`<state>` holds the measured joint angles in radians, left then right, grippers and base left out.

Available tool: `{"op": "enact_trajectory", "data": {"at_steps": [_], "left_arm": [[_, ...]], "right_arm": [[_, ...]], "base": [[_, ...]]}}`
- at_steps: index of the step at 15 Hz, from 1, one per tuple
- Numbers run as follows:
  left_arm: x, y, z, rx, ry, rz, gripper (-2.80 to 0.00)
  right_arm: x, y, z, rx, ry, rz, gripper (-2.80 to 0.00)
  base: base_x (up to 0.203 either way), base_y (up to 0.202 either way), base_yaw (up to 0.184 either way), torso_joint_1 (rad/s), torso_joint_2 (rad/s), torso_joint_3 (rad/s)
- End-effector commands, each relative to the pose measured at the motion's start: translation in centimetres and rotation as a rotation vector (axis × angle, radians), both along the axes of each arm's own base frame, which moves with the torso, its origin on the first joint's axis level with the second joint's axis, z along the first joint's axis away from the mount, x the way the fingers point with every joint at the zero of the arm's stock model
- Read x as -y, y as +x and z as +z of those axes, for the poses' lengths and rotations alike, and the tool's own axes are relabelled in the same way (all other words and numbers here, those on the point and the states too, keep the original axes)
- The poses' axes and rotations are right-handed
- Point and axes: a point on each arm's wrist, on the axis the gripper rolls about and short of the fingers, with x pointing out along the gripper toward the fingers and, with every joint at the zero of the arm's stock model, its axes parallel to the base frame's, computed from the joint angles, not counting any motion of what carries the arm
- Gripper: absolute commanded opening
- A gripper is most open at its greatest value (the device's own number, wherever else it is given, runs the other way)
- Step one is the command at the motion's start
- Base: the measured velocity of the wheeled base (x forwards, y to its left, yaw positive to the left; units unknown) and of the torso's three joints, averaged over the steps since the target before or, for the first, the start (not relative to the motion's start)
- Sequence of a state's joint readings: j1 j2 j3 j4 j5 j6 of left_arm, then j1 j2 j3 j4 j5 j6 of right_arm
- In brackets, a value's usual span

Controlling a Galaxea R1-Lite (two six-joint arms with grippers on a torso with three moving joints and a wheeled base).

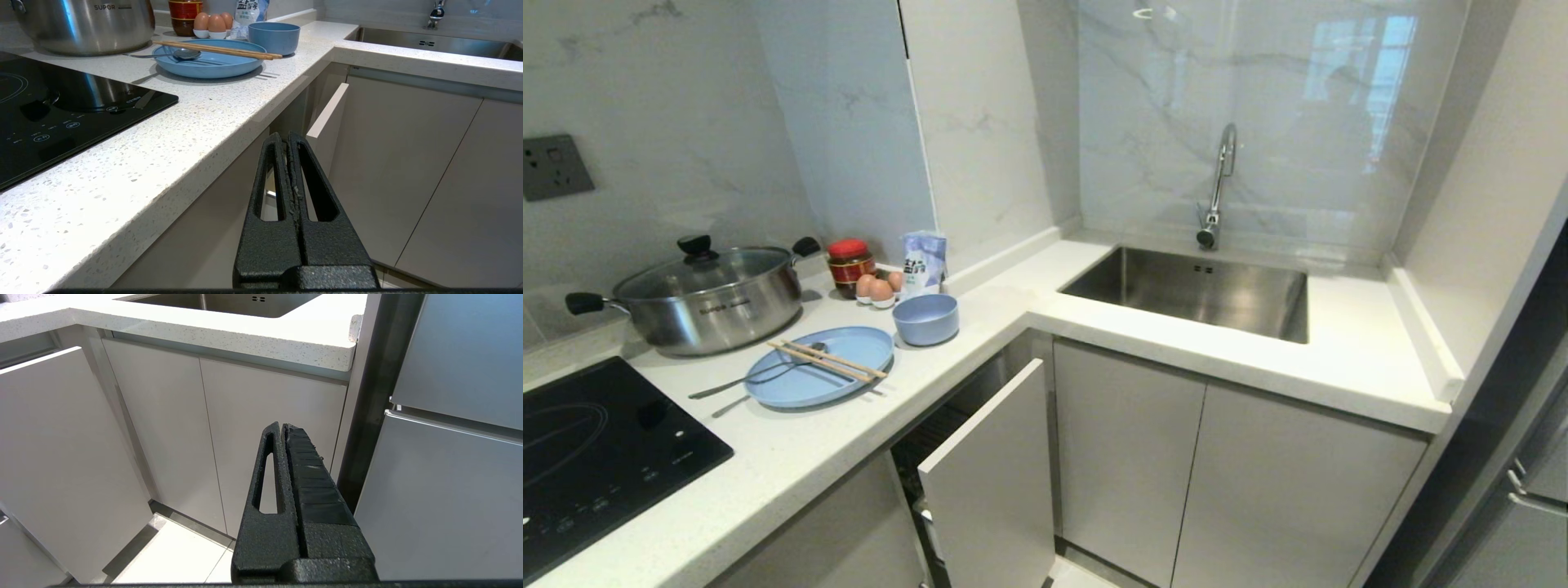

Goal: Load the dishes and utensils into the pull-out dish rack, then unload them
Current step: Open the cupboard

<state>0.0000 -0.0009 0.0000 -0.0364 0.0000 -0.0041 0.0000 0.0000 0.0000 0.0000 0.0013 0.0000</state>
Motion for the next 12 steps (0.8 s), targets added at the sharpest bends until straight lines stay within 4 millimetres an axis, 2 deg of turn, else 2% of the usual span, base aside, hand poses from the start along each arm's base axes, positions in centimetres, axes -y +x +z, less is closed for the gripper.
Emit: {"op": "enact_trajectory", "data": {"at_steps": [1, 7, 12], "left_arm": [[0.00, 0.09, -0.34, -0.011, -0.001, 0.000, -2.80], [0.00, 0.09, -0.34, -0.011, -0.001, 0.001, -2.80], [0.00, 0.09, -0.34, -0.011, -0.001, 0.000, -2.80]], "right_arm": [[0.00, 0.00, 0.00, 0.000, 0.000, 0.000, -2.80], [0.00, 0.00, 0.00, 0.000, 0.000, 0.000, -2.80], [0.00, 0.00, 0.00, 0.000, 0.000, 0.000, -2.80]], "base": [[0.000, 0.000, 0.000, 0.000, 0.00, 0.000], [0.000, 0.000, 0.000, -0.008, 0.02, 0.008], [0.000, 0.000, 0.000, -0.190, 0.43, 0.228]]}}
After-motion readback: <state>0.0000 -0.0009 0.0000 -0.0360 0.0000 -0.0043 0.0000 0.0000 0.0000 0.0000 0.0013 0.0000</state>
